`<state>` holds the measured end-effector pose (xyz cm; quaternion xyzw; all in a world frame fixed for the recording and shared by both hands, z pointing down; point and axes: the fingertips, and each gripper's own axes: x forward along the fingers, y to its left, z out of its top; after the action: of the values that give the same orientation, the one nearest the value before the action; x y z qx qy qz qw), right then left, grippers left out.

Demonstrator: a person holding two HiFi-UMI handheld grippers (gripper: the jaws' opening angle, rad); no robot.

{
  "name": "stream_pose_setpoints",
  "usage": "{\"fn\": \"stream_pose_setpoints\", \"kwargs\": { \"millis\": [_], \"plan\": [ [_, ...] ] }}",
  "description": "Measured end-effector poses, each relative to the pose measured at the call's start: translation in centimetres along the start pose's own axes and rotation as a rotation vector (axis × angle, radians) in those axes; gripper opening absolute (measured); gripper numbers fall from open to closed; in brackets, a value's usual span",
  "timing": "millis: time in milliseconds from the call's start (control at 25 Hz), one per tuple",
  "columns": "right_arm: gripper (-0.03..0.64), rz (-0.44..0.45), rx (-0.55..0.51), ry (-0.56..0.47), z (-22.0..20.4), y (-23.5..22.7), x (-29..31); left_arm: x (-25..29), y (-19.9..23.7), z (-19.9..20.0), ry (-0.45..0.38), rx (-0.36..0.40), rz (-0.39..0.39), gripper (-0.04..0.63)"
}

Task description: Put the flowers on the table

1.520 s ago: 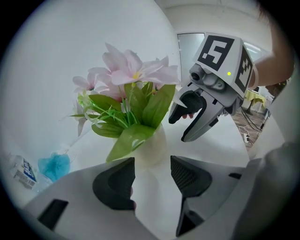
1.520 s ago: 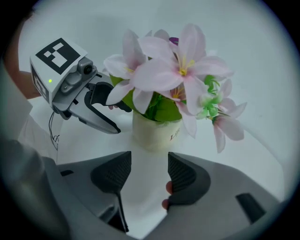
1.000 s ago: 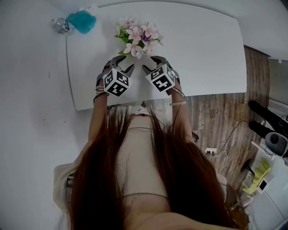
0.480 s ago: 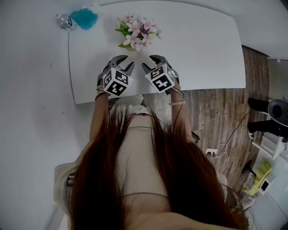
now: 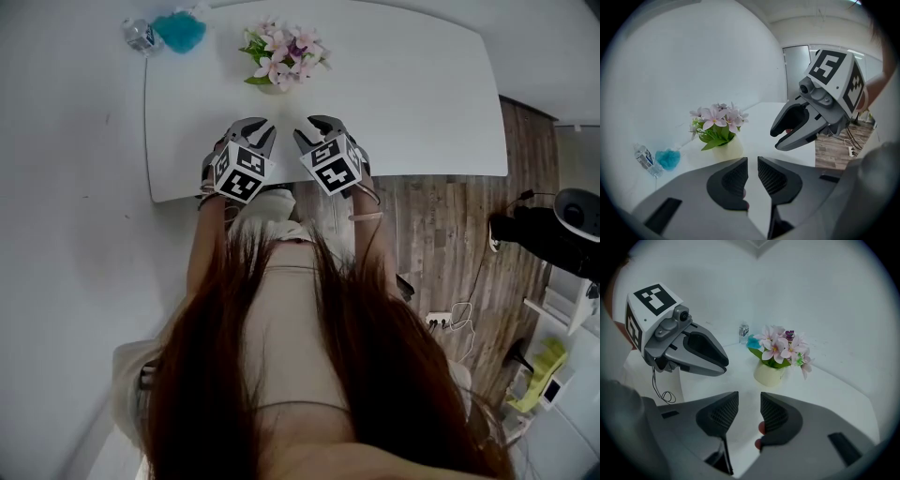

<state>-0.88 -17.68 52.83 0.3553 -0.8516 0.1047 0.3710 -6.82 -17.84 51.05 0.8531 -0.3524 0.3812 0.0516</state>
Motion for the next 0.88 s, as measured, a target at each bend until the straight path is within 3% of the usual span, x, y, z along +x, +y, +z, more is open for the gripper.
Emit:
{"fn": "stream_pose_setpoints", "kwargs": {
  "millis": [600, 880],
  "plan": [
    [0.127, -0.005, 0.008, -0.062, -1.2, 2.9, -4.9, -4.2, -4.4, 0.2, -0.019, -0.043, 0.035, 0.005],
    [0.107, -0.013, 0.035, -0.099, -1.7, 3.8, -7.1, -6.1, -6.0, 1.4, -0.092, -0.074, 0.042, 0.005]
  ]
}}
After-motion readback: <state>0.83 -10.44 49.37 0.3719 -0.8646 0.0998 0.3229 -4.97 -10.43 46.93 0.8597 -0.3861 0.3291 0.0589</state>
